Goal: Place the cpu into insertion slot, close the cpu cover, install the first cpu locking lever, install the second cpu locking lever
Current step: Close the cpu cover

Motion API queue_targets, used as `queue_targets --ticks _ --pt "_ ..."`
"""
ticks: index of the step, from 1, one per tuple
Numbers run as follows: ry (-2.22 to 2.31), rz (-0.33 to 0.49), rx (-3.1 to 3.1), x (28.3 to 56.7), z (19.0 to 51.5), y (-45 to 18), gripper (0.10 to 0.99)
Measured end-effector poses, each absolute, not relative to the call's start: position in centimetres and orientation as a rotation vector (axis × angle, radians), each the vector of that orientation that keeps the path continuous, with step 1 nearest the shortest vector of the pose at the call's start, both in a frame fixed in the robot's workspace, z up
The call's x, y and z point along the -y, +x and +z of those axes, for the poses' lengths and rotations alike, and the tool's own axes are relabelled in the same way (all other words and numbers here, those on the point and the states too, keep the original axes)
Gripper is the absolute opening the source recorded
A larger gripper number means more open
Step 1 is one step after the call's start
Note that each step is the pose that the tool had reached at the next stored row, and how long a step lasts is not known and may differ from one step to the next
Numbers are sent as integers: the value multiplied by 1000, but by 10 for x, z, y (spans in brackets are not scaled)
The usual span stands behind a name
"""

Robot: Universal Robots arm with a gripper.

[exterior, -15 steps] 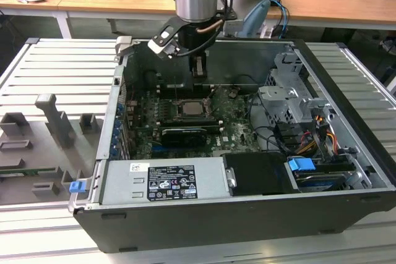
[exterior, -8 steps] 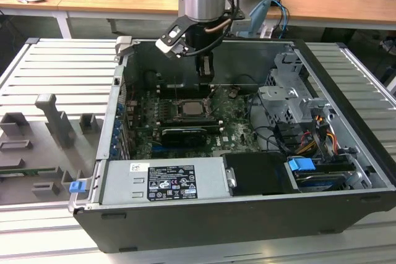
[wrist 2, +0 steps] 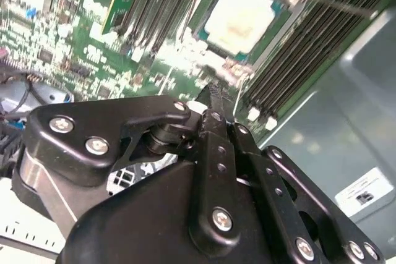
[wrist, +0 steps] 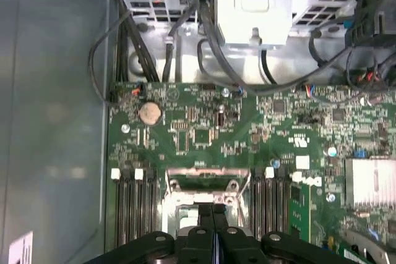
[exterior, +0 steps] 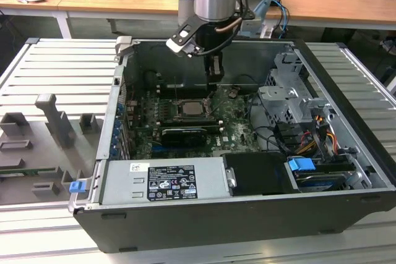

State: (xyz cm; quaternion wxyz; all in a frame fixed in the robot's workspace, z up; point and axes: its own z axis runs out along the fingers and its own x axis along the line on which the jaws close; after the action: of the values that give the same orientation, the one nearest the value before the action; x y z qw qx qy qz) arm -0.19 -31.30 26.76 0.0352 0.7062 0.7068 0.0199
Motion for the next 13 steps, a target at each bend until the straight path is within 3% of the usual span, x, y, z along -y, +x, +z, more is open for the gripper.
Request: queue_targets --ticks 13 --pt "2173 54 -2175 313 271 13 106"
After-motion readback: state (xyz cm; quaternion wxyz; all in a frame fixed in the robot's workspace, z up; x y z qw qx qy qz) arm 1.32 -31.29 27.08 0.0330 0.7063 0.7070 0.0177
